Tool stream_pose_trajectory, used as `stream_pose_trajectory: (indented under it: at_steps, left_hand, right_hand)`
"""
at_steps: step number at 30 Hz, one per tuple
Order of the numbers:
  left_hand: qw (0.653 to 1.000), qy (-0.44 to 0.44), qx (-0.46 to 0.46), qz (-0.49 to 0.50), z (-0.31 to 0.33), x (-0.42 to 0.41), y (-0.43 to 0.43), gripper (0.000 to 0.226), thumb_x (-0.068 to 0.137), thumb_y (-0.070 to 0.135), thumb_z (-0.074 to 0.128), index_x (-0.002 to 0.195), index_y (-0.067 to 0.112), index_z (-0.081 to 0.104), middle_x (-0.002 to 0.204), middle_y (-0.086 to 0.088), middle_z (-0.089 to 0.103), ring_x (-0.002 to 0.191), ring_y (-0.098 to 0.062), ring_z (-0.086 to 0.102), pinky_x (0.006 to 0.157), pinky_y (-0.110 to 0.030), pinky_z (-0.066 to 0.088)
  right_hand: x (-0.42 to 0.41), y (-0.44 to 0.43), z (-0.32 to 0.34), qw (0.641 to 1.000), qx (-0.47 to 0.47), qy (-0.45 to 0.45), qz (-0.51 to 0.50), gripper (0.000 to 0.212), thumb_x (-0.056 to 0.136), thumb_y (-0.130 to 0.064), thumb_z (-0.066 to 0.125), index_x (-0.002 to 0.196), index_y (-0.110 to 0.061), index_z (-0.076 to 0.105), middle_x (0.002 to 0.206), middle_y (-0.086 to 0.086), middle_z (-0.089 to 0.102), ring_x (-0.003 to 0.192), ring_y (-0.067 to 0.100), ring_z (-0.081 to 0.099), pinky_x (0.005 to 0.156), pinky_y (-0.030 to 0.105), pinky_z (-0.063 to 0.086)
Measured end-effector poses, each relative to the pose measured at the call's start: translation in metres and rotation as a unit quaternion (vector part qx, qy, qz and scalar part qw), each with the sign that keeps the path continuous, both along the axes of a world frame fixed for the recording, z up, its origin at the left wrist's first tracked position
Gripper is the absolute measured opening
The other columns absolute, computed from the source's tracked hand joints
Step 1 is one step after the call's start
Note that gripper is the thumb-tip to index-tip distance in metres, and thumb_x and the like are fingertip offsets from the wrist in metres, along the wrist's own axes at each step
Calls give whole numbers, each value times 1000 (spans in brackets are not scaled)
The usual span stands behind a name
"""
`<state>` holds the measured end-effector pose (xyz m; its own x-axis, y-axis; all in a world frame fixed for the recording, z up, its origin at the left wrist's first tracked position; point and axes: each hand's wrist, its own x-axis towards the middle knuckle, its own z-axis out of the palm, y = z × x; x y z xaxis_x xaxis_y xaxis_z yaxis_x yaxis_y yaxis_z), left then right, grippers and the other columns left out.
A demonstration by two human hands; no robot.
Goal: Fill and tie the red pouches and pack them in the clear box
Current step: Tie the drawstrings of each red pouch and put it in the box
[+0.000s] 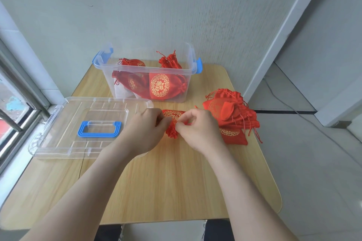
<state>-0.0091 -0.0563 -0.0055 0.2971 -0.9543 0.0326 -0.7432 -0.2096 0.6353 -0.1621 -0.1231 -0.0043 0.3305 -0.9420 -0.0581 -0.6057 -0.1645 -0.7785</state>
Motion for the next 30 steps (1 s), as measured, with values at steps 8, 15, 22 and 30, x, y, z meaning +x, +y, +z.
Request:
stream_pose_trajectory:
  at_steps: [8, 15, 22, 30]
  left_hand:
    - [979, 196, 24, 55, 2, 2, -4, 43, 107, 40, 55, 77, 9, 56, 68, -2, 54, 62, -18, 49, 67, -37, 45]
    - [896, 426, -15, 127, 3, -6, -8, 39, 99, 29, 72, 96, -9, 69, 57, -2, 53, 50, -15, 44, 66, -37, 45]
    - [834, 542, -14, 104, 18, -13, -4, 27, 105, 24, 65, 110, -3, 62, 72, -7, 68, 45, -12, 57, 58, -30, 42]
    - [887, 457, 24, 62, 18, -13, -1, 37, 109, 44, 52, 94, 11, 64, 71, -2, 59, 62, -17, 54, 63, -31, 45]
  right_hand:
    - [0, 3, 4, 997, 41, -31, 55, 11, 86, -24, 73, 85, -27, 84, 45, -23, 56, 41, 0, 50, 42, 11, 34]
    - [-1, 0, 8, 998, 10, -53, 27, 11, 85, -25, 75, 78, -25, 83, 48, -19, 59, 46, 1, 53, 46, 13, 39]
    - [3, 2, 6, 992, 51, -112, 7, 13, 81, -28, 81, 92, -27, 74, 69, -6, 65, 60, 9, 62, 57, 29, 52]
    - [4, 6, 16, 978, 90, -187, 21, 13, 91, -30, 69, 93, -21, 79, 84, 9, 79, 81, 23, 75, 81, 40, 60]
